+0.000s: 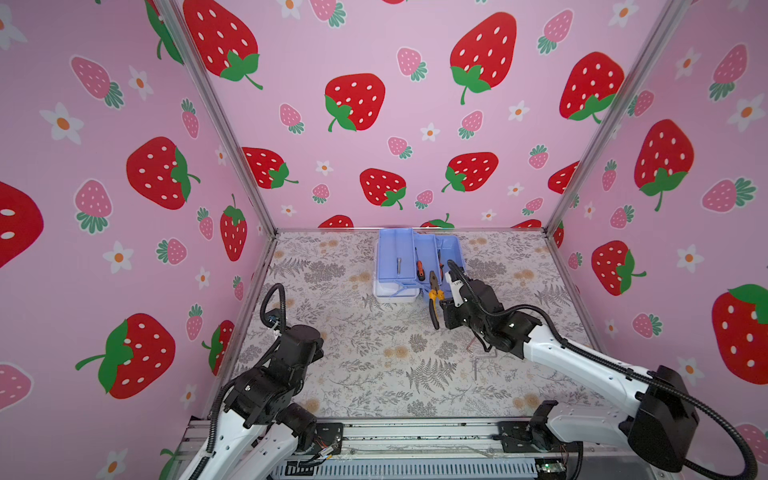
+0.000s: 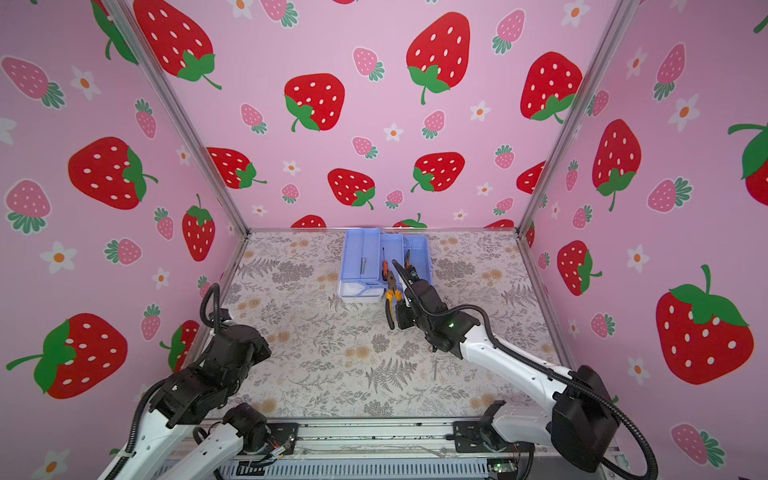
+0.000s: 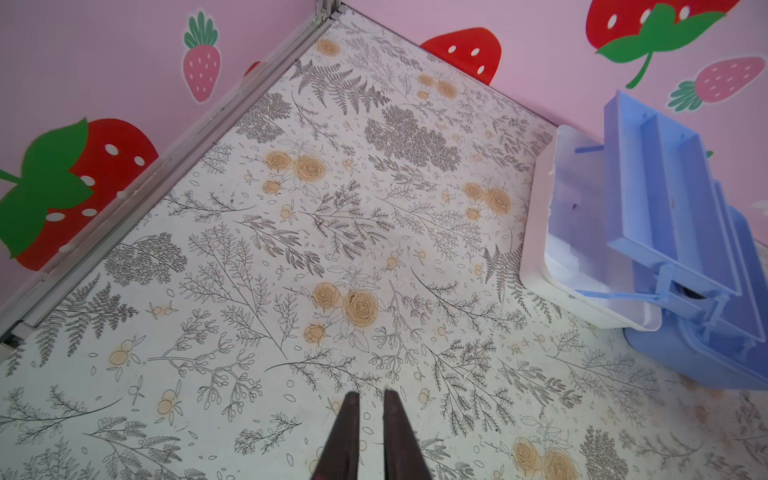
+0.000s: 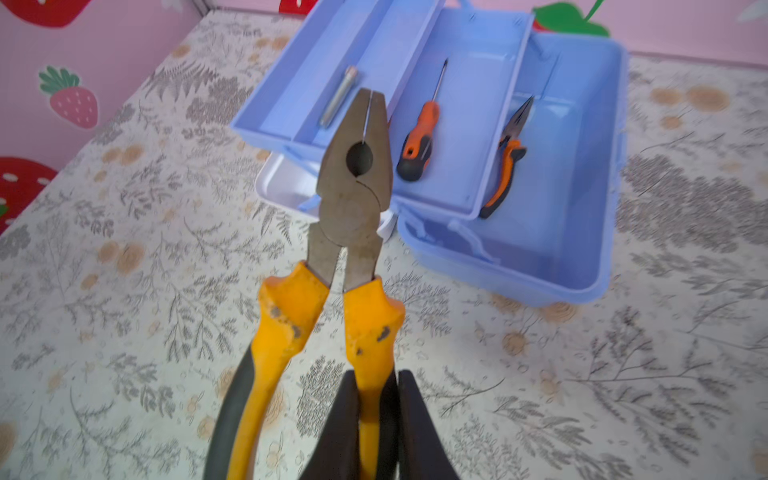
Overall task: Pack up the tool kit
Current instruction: 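Lift the pliers with the right gripper and carry them over the box, then lower the pliers beside the orange pliers in the box and open the right gripper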
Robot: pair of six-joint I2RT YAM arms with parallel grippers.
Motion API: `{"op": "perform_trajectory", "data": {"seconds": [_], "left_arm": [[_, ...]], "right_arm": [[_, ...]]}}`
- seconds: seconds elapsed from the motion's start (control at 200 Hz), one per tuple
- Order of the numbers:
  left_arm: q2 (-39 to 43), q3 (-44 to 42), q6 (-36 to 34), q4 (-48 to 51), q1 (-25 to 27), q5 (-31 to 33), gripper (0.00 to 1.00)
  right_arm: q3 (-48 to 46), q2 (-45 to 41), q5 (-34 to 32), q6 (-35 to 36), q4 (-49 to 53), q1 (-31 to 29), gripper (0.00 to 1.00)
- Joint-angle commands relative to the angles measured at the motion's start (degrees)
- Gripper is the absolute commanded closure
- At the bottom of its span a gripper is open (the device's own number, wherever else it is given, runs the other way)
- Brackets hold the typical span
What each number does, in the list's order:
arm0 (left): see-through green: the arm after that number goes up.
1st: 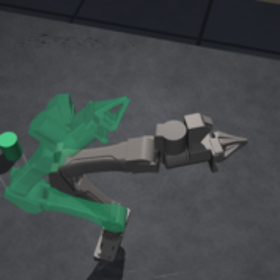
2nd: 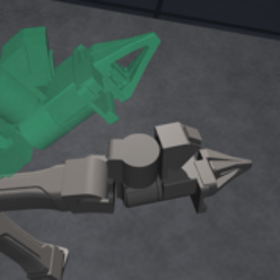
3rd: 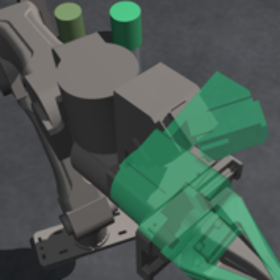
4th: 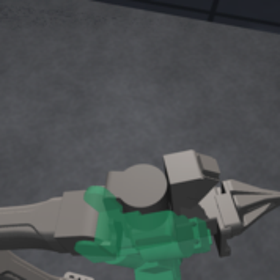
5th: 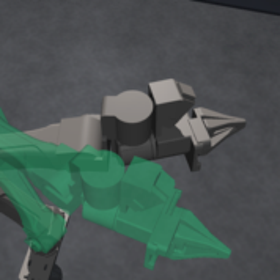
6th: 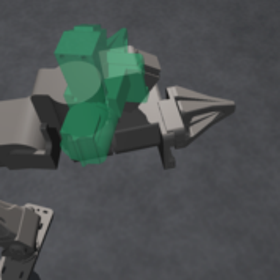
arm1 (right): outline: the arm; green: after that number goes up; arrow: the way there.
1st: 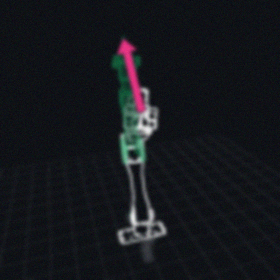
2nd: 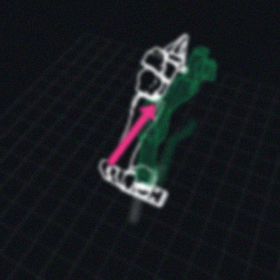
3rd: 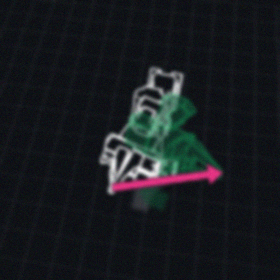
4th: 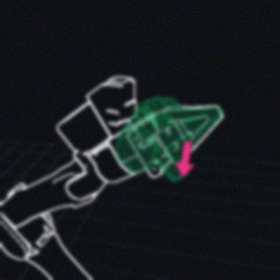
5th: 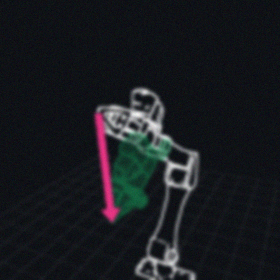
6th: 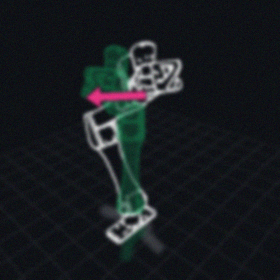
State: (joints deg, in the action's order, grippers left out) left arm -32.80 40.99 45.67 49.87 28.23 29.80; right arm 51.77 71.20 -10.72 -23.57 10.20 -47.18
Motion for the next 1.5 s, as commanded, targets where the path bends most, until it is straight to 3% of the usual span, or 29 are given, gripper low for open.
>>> {"op": "perform_trajectory", "data": {"seconds": [0.0, 0.255, 0.525, 0.815, 1.17, 1.496], "left_arm": [[-3.9, -1.0, -0.3, -4.5, -0.7, -4.0, 0.85], [-10.0, -4.0, -0.8, -12.6, -3.1, -12.7, 0.85], [-14.4, -6.1, -0.9, -16.9, -7.8, -20.9, 0.85], [-14.1, -8.3, -0.7, -17.7, -9.9, -22.9, 0.85], [-17.0, -8.6, -0.5, -19.4, -11.1, -24.9, 0.85], [-18.2, -8.1, -0.6, -20.3, -11.4, -25.7, 0.85]], "right_arm": [[3.4, 0.9, -1.8, 4.0, 1.0, 3.6, 0.95], [9.6, 10.1, 0.3, 7.4, 0.5, 12.5, 0.95], [15.7, 23.2, 5.1, 8.8, -0.7, 17.8, 0.95], [22.8, 34.4, 7.8, 7.5, -2.1, 21.0, 0.95], [32.7, 46.2, 4.0, 6.4, 1.0, 21.5, 0.93], [33.9, 47.4, 3.1, 5.7, 1.6, 21.5, 0.67]]}}
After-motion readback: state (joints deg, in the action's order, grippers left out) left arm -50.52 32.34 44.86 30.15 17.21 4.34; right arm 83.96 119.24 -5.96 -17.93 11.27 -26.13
